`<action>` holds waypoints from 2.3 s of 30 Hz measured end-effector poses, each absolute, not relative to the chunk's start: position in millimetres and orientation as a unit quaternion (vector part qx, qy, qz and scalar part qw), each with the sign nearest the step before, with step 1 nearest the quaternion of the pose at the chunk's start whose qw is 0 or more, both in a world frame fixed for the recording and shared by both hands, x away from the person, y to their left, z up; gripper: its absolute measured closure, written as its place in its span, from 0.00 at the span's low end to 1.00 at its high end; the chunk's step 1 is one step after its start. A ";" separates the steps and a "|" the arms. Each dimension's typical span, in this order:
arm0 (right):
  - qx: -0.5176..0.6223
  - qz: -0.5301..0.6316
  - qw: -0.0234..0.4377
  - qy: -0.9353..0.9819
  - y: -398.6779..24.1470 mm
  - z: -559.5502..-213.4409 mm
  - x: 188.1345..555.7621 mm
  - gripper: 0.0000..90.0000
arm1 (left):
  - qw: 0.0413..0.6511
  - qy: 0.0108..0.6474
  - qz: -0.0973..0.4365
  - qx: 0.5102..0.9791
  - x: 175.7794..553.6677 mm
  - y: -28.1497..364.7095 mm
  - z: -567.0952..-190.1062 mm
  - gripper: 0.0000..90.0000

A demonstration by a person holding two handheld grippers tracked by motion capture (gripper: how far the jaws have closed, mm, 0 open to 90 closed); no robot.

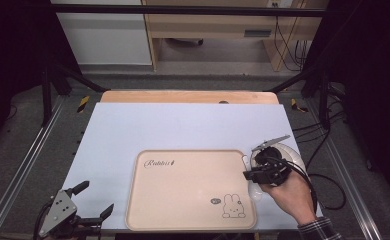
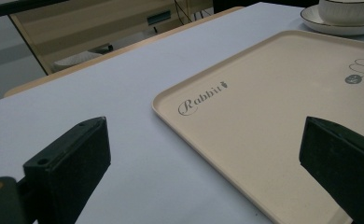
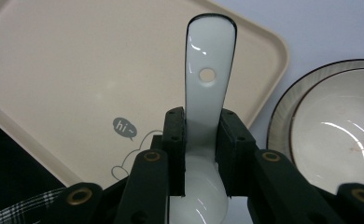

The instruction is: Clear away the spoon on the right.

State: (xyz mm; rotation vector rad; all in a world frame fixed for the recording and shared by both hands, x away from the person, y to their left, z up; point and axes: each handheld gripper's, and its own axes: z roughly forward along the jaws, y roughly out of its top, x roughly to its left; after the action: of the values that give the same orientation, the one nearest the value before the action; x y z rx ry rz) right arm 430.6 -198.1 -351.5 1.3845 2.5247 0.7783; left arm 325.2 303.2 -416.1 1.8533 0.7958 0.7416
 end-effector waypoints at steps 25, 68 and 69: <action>0.457 0.224 0.036 0.860 -169.6 -401.2 442.0 0.83 | 0.479 0.325 0.304 0.757 324.9 303.6 -415.6 0.02; 0.455 0.240 0.076 0.854 -161.0 -432.4 444.5 0.82 | 0.477 0.324 0.304 0.758 324.7 303.1 -415.8 0.02; 0.452 0.244 0.078 0.854 -160.3 -432.0 443.2 0.84 | 0.476 0.323 0.304 0.759 324.8 303.1 -415.7 0.02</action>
State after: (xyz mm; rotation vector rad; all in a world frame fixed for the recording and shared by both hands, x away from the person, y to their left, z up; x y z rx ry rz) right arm 443.2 -160.3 -432.0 1.3550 2.5590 0.7310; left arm 324.8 303.1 -415.7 1.8550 0.7900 0.7428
